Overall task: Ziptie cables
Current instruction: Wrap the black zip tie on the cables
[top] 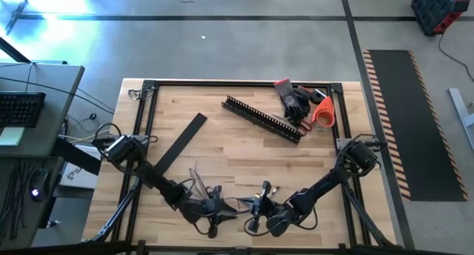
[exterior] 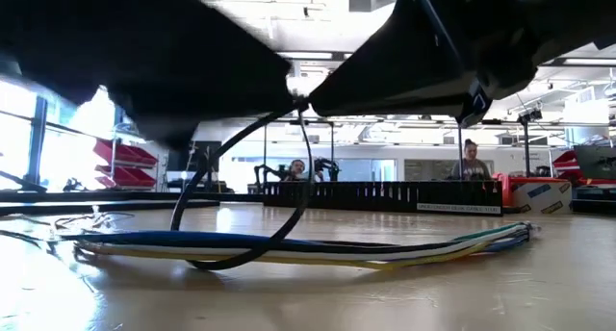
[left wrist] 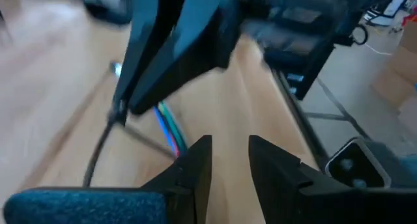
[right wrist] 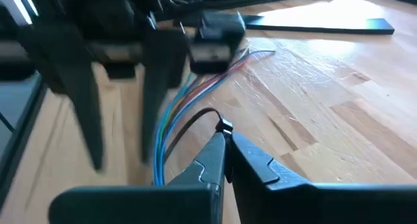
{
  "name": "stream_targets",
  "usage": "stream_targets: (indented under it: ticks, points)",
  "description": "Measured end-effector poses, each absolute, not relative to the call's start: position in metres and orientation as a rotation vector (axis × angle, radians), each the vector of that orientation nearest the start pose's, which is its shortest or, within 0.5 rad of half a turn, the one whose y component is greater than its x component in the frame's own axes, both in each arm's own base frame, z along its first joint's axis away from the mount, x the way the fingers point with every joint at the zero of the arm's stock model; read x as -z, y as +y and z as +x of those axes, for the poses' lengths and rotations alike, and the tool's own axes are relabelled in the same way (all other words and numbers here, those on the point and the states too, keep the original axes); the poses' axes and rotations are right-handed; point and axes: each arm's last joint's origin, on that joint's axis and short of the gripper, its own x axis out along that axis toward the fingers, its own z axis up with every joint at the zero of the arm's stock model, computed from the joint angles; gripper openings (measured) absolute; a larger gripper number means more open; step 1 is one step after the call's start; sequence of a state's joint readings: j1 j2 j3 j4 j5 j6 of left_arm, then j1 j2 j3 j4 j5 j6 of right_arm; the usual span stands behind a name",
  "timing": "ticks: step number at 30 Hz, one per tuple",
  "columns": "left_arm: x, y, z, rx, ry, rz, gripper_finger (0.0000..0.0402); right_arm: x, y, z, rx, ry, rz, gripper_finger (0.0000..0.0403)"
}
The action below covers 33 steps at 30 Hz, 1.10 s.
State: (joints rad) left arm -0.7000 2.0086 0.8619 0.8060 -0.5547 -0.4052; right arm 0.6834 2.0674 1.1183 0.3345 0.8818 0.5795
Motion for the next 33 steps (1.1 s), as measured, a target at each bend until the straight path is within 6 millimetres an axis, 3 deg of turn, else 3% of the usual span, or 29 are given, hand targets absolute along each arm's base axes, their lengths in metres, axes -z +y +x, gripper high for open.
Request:
stream_targets:
  ticks: [4, 9, 14, 20, 33]
  points:
    - [-0.130, -0.233, 0.291, 0.055, 0.237, -0.114, 0.0076, -0.122, 0.240, 0.330, 0.302, 0.366, 0.109, 0.0000]
    - [-0.136, -0.230, 0.291, -0.001, 0.212, -0.043, 0.0076, -0.122, 0.242, 0.329, 0.276, 0.382, -0.011, 0.0000]
    - [-0.134, -0.222, 0.297, -0.026, 0.226, 0.051, 0.0108, -0.122, 0.250, 0.324, 0.214, 0.398, -0.201, 0.0000]
    - [-0.133, -0.216, 0.305, 0.134, 0.264, 0.006, 0.0149, -0.127, 0.266, 0.315, 0.127, 0.366, -0.364, 0.0000]
    - [-0.134, -0.217, 0.314, 0.132, 0.261, 0.017, 0.0144, -0.132, 0.273, 0.312, 0.103, 0.323, -0.379, 0.0000]
